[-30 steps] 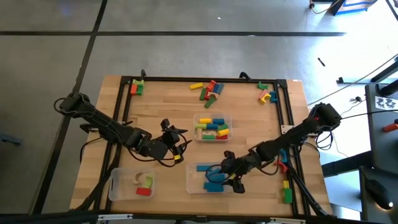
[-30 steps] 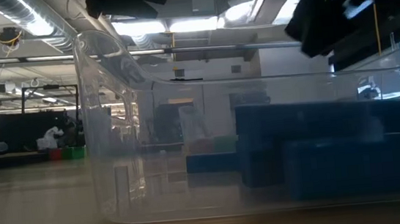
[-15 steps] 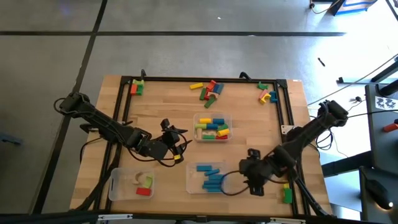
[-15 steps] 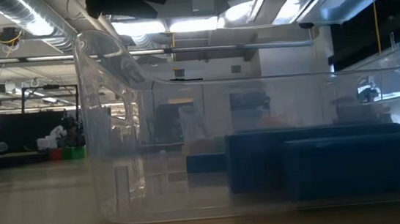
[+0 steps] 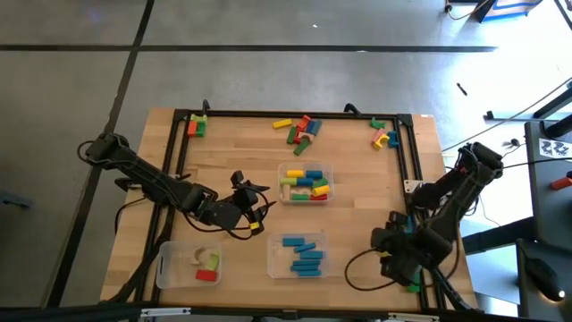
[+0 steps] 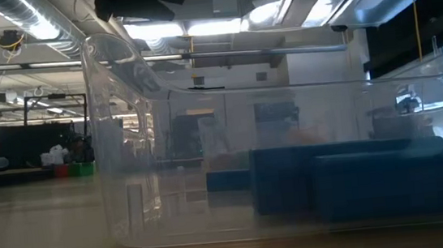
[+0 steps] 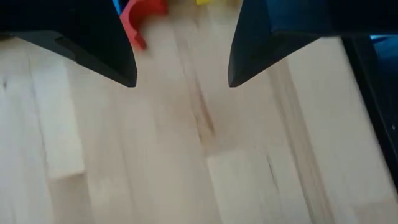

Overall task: Sort blocks by size
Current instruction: Put the red arch block into the bottom left transparent bin

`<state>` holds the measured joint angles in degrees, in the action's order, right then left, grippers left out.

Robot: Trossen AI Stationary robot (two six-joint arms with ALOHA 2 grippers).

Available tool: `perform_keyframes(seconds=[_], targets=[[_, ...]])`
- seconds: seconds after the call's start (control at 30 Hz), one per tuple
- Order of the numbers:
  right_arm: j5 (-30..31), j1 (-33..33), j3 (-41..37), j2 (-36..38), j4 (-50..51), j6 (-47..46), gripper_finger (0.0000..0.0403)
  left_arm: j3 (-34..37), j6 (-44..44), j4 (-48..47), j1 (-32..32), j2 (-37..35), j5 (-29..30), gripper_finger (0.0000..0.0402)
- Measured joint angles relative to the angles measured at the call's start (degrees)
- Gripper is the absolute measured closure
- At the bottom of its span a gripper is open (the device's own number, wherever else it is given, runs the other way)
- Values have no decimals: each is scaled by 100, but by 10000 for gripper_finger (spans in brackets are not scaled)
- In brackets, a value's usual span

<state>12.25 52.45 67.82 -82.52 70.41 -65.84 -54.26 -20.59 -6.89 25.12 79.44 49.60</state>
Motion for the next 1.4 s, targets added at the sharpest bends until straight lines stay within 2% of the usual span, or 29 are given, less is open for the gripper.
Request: perform_keyframes(seconds=[0.53,0.83,1.1,1.2,1.4], targets=[[-919,914,-1587,573,-97,-1911,148,0,-3,1,0,0,0,192],[-1082,1021,-2503,640,-607,-1825,148,0,-3,-1,0,0,0,192],[-1039,1021,-3020,638,-881,-1748,148,0,-1,-1,0,0,0,192],[-1039,1021,-3187,636,-1271,-1692,150,0,-1,-1,0,0,0,192],[-1237,1016,-3517,654,-1975,-1668,189,0,-1,-1,0,0,0,192]])
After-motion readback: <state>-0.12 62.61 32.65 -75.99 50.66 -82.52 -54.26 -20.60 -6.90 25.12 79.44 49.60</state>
